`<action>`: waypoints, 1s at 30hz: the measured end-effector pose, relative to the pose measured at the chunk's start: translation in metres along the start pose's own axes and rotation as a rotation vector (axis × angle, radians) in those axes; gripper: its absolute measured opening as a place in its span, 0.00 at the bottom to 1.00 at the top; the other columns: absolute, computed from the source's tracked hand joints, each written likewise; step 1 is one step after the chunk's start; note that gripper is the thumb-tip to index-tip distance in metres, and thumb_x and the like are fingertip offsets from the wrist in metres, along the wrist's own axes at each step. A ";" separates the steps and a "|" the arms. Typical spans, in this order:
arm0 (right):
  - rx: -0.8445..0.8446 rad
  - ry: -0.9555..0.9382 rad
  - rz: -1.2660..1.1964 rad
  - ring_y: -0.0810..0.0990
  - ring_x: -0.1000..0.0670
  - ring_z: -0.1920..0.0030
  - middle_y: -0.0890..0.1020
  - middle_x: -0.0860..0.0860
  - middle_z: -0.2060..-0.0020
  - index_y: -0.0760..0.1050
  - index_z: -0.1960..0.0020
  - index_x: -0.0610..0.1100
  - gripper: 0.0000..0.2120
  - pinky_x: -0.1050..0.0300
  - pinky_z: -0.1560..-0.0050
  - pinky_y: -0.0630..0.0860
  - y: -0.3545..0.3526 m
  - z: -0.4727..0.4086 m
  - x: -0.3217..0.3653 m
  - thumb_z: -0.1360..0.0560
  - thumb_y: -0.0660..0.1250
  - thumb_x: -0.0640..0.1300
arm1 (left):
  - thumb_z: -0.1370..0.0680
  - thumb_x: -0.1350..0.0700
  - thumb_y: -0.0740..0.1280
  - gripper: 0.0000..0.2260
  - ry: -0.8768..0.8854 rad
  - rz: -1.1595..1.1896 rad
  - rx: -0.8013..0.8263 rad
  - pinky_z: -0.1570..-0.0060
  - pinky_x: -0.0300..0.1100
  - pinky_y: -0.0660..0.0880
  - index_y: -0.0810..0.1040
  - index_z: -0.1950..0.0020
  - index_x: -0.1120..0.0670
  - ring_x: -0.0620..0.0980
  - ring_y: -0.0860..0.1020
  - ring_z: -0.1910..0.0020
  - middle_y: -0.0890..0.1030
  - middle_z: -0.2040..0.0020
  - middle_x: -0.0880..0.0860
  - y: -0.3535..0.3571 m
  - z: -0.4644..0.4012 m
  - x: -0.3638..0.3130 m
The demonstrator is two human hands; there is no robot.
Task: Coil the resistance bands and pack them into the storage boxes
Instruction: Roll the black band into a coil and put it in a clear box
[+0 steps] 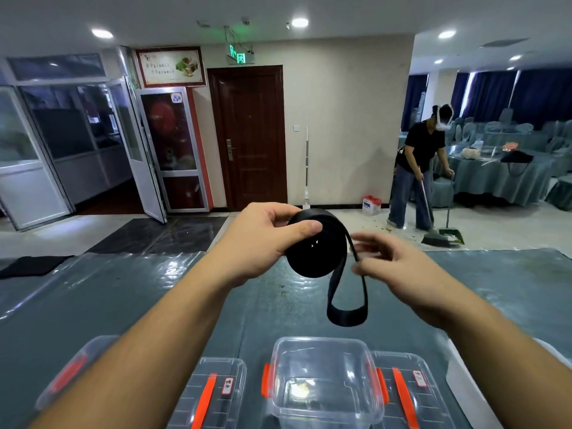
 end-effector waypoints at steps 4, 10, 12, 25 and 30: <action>-0.061 -0.309 -0.024 0.82 0.59 0.39 0.85 0.56 0.42 0.81 0.37 0.53 0.15 0.61 0.37 0.77 -0.013 0.006 0.059 0.21 0.71 0.41 | 0.22 0.60 0.73 0.09 -0.011 0.066 0.099 0.57 0.35 0.80 0.85 0.42 0.58 0.49 0.87 0.52 0.89 0.52 0.55 0.012 0.003 -0.003; 0.000 -0.412 -0.051 0.87 0.55 0.47 0.88 0.54 0.51 0.84 0.40 0.44 0.14 0.63 0.46 0.80 -0.007 0.012 0.079 0.23 0.71 0.33 | 0.21 0.59 0.71 0.09 0.024 0.147 0.108 0.56 0.39 0.82 0.85 0.42 0.59 0.50 0.86 0.53 0.87 0.51 0.59 0.012 0.001 -0.007; 0.007 -0.409 -0.121 0.87 0.53 0.46 0.89 0.52 0.50 0.83 0.40 0.46 0.16 0.61 0.46 0.82 -0.007 0.014 0.078 0.24 0.72 0.32 | 0.20 0.59 0.70 0.08 0.022 0.189 0.095 0.58 0.38 0.81 0.85 0.44 0.59 0.49 0.85 0.55 0.87 0.54 0.57 0.010 0.000 -0.006; -0.020 -0.423 -0.237 0.87 0.52 0.46 0.89 0.50 0.50 0.84 0.43 0.43 0.18 0.61 0.47 0.82 -0.015 0.016 0.074 0.32 0.75 0.38 | 0.27 0.53 0.73 0.13 -0.052 0.248 0.150 0.56 0.39 0.80 0.86 0.45 0.56 0.47 0.85 0.55 0.87 0.53 0.54 0.010 -0.001 0.006; 0.040 -0.401 -0.131 0.87 0.51 0.45 0.89 0.51 0.49 0.84 0.42 0.43 0.18 0.60 0.43 0.82 -0.012 0.016 0.073 0.30 0.75 0.32 | 0.23 0.64 0.72 0.10 -0.075 0.199 0.191 0.66 0.32 0.76 0.84 0.42 0.60 0.44 0.84 0.62 0.87 0.58 0.52 0.015 0.002 0.007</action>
Point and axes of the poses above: each hand's wrist, its own z-axis away from the middle knuckle, its own y-axis out of the palm, x = y × z, the point moved 10 cm from there along -z, towards the middle knuckle
